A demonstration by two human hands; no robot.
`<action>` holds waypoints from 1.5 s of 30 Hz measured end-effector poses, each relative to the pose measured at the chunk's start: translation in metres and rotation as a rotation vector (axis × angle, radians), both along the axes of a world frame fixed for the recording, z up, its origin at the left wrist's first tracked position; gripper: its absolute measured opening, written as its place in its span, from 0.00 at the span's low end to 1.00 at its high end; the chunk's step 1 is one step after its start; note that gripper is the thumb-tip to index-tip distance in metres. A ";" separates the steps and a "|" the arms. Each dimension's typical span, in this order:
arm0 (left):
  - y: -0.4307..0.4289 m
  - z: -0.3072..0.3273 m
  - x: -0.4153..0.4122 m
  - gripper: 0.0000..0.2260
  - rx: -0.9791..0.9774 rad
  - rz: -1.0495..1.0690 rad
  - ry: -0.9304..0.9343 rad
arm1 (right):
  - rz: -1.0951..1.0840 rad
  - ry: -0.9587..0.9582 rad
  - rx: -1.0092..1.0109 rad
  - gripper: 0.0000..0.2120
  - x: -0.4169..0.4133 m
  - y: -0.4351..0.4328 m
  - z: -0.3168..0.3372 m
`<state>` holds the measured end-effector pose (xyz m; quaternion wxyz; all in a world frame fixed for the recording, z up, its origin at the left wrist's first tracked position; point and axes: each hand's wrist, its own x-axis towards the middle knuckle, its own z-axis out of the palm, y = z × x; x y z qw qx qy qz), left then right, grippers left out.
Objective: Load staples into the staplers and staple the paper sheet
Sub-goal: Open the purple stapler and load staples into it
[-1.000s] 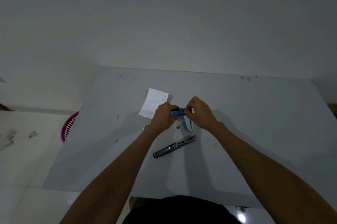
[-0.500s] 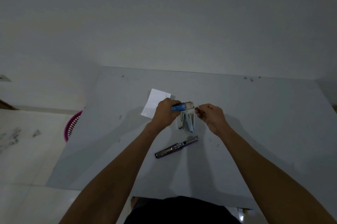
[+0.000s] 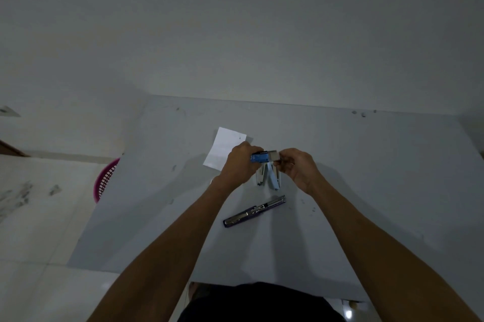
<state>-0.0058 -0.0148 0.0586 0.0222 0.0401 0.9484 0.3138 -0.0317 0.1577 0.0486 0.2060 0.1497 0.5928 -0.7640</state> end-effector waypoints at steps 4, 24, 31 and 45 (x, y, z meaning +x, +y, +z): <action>0.000 -0.003 -0.001 0.11 -0.005 -0.004 0.011 | 0.032 0.039 0.080 0.03 0.001 -0.002 -0.004; -0.042 -0.036 0.042 0.17 -0.073 0.136 -0.142 | 0.022 -0.020 0.399 0.09 0.008 -0.014 -0.019; -0.066 -0.070 0.083 0.17 -0.206 0.212 -0.284 | 0.035 -0.168 0.236 0.07 0.020 -0.021 -0.038; -0.053 -0.083 0.083 0.26 -0.377 0.114 -0.220 | 0.048 -0.119 0.459 0.05 0.023 0.008 -0.038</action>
